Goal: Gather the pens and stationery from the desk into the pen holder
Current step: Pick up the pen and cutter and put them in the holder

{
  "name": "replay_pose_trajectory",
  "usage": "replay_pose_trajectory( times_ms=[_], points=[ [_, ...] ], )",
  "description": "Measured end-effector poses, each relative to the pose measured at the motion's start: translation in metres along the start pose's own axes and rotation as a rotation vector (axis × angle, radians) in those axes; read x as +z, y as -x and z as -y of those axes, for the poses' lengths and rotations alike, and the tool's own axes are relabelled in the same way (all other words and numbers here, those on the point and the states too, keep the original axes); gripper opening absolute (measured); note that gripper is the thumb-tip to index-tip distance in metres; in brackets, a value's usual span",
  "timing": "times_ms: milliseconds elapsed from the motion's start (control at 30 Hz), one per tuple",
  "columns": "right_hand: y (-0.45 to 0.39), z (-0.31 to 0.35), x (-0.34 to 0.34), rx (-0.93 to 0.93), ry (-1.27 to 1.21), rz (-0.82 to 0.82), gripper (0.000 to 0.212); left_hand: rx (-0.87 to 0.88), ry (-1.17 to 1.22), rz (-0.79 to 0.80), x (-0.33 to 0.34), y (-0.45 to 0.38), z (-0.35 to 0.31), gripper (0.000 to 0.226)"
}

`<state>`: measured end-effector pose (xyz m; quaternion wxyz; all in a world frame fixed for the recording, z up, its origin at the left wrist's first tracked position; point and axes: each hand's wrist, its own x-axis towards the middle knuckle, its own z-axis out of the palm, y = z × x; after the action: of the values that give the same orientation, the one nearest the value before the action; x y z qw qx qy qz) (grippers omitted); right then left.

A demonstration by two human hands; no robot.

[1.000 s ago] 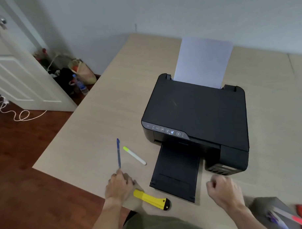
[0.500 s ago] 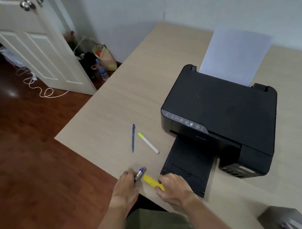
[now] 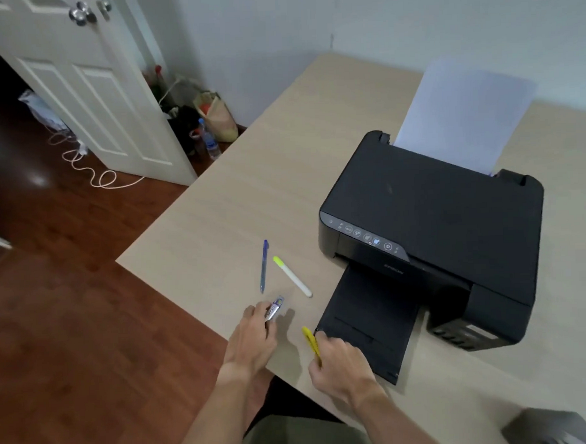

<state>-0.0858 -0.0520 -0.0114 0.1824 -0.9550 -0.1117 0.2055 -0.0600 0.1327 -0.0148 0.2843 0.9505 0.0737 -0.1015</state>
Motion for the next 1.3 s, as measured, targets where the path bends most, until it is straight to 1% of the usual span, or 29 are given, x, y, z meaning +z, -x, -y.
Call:
replay_pose_trajectory(
  times_ms=[67,167,300,400,467,533,600,667,767,900,967,1033,1100,1200,1300],
  points=[
    [0.006,-0.017,-0.009,0.03,-0.112,-0.092,0.023,0.091,0.03,-0.044,-0.001,-0.004,-0.016,0.02],
    [0.021,-0.047,-0.025,0.101,-0.216,-0.245,0.022,0.258,0.051,-0.033,0.006,-0.01,-0.044,0.006],
    [0.052,-0.089,-0.046,0.211,-0.356,-0.38,0.014,0.506,0.016,0.058,0.029,-0.014,-0.091,0.009],
    [0.078,-0.113,-0.06,0.31,-0.464,-0.499,0.022,0.661,-0.02,0.104,0.051,-0.014,-0.132,0.01],
    [0.097,-0.127,-0.068,0.353,-0.496,-0.562,0.023,0.748,-0.006,0.166,0.063,-0.011,-0.16,0.007],
    [0.116,-0.139,-0.077,0.404,-0.484,-0.622,0.019,0.809,0.036,0.264,0.073,-0.005,-0.187,0.02],
    [0.136,-0.152,-0.085,0.472,-0.467,-0.686,0.018,0.869,0.088,0.368,0.085,0.001,-0.212,0.026],
    [0.157,-0.163,-0.093,0.556,-0.443,-0.764,0.019,0.96,0.127,0.447,0.096,0.011,-0.234,0.028],
    [0.188,-0.177,-0.1,0.671,-0.436,-0.884,0.024,1.098,0.167,0.524,0.109,0.03,-0.265,0.026],
    [0.221,-0.192,-0.103,0.755,-0.463,-1.067,0.022,1.143,0.262,0.615,0.124,0.05,-0.295,0.024],
    [0.232,-0.195,-0.104,0.812,-0.438,-1.168,0.024,1.152,0.295,0.64,0.13,0.057,-0.307,0.022],
    [0.24,-0.194,-0.105,0.838,-0.378,-1.226,0.029,1.169,0.297,0.646,0.134,0.063,-0.319,0.022],
    [0.245,-0.196,-0.099,0.841,-0.333,-1.209,0.031,1.167,0.292,0.675,0.138,0.068,-0.328,0.027],
    [0.249,-0.201,-0.08,0.887,-0.368,-1.142,0.032,1.166,0.281,0.686,0.145,0.076,-0.34,0.041],
    [0.251,-0.2,-0.065,0.923,-0.377,-1.095,0.03,1.193,0.248,0.686,0.152,0.081,-0.347,0.049]
  ],
)
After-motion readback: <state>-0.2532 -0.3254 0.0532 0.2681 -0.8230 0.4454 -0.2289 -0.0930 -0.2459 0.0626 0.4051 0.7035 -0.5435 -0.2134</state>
